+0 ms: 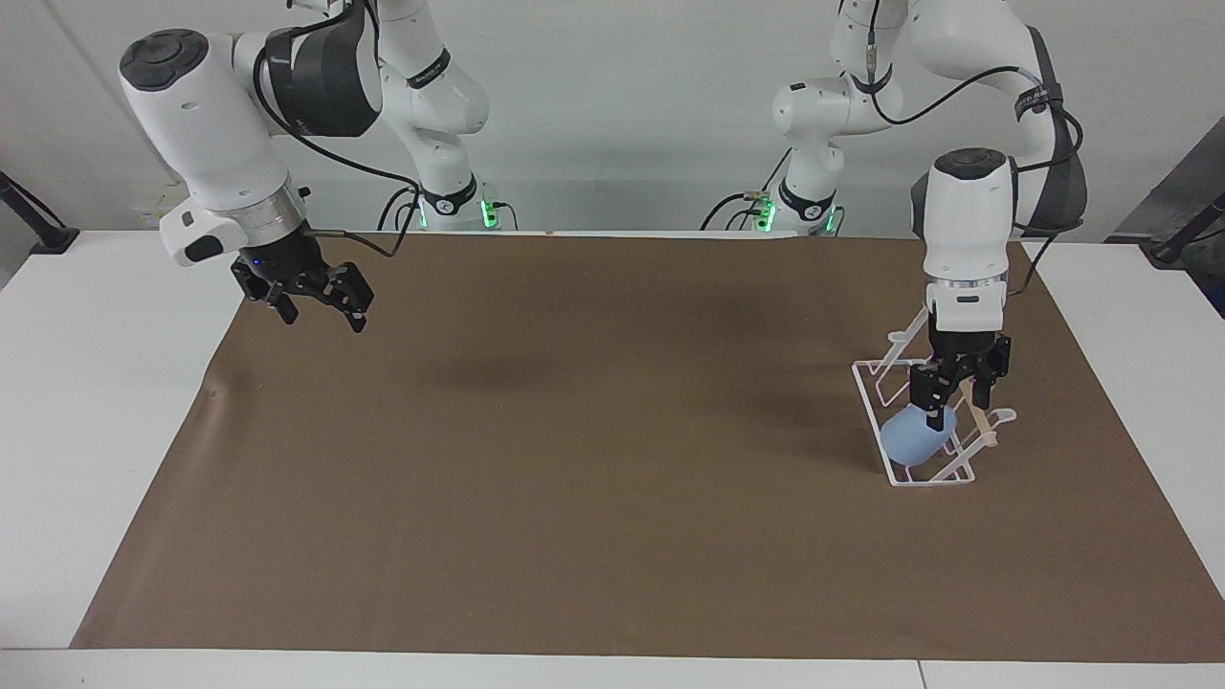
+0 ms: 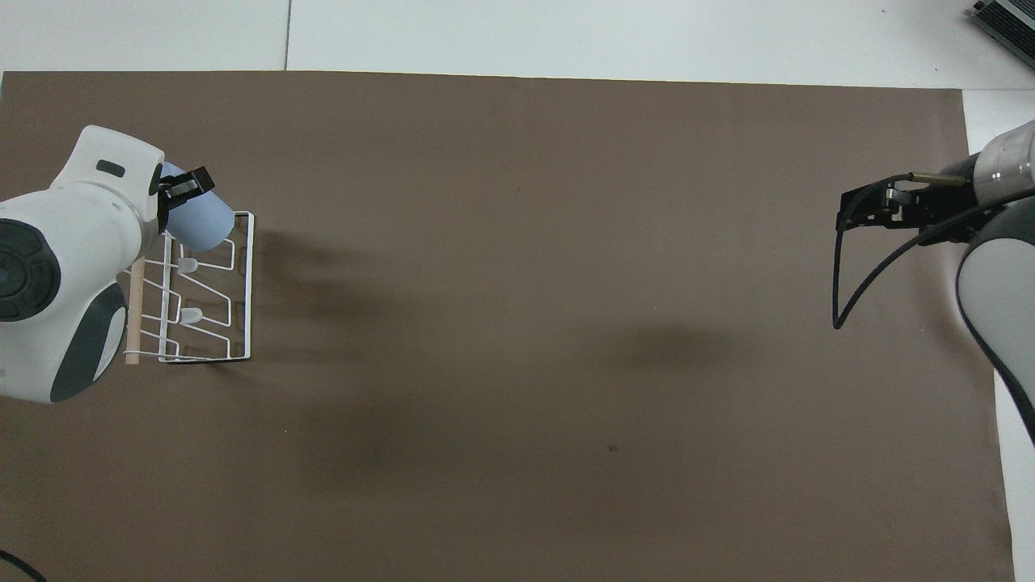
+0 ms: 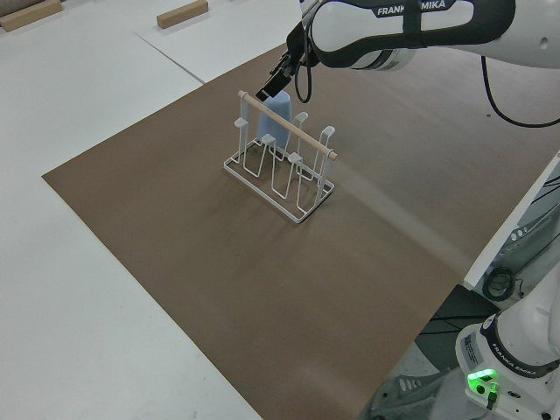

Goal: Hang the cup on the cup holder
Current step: 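Lower the cup onto the rack's top hook with the left gripper and release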

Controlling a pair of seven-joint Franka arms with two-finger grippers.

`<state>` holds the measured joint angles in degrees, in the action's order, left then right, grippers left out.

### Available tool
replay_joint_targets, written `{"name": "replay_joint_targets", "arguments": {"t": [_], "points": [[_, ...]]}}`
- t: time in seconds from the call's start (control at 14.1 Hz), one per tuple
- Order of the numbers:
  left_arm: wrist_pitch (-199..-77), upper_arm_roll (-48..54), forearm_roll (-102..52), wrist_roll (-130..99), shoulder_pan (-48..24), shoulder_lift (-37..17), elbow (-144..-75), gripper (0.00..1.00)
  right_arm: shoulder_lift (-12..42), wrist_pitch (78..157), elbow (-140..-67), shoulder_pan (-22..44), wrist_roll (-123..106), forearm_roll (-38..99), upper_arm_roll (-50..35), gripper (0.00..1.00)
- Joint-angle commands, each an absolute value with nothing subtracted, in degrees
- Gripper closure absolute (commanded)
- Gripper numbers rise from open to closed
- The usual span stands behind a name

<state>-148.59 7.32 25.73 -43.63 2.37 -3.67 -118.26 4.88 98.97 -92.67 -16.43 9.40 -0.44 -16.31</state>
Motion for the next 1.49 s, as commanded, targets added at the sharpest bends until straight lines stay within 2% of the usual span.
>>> {"name": "replay_joint_targets", "arguments": {"t": [0.0,0.35,0.64,0.92,1.13,1.42], "points": [[-148.6,7.6,27.2,-44.3,2.9,-3.4,-117.1,0.0,3.1,95.6,-91.9,-16.3,9.0,-0.4,-17.0,0.0],[-140.3,8.2,26.2,-43.1,2.3,-3.4,-110.5,0.0,3.0,96.4,-92.3,-15.3,9.1,0.2,-17.2,0.0],[-135.2,8.9,16.9,-41.6,2.2,-2.5,-107.5,0.0,3.0,97.5,-92.6,-15.4,9.0,0.3,-17.3,0.0],[-121.1,8.9,9.6,-25.5,2.5,-1.6,-101.2,0.0,3.1,98.5,-92.6,-14.5,8.3,0.4,-16.8,0.0],[-110.5,8.3,7.7,-11.7,2.9,-0.7,-97.8,0.0,3.1,97.6,-92.3,-7.0,7.0,-0.3,-8.0,0.0],[-100.5,8.0,6.7,-1.5,2.9,0.8,-96.0,0.0,2.9,95.2,-91.8,-0.5,4.9,-0.3,0.3,0.0]]}}
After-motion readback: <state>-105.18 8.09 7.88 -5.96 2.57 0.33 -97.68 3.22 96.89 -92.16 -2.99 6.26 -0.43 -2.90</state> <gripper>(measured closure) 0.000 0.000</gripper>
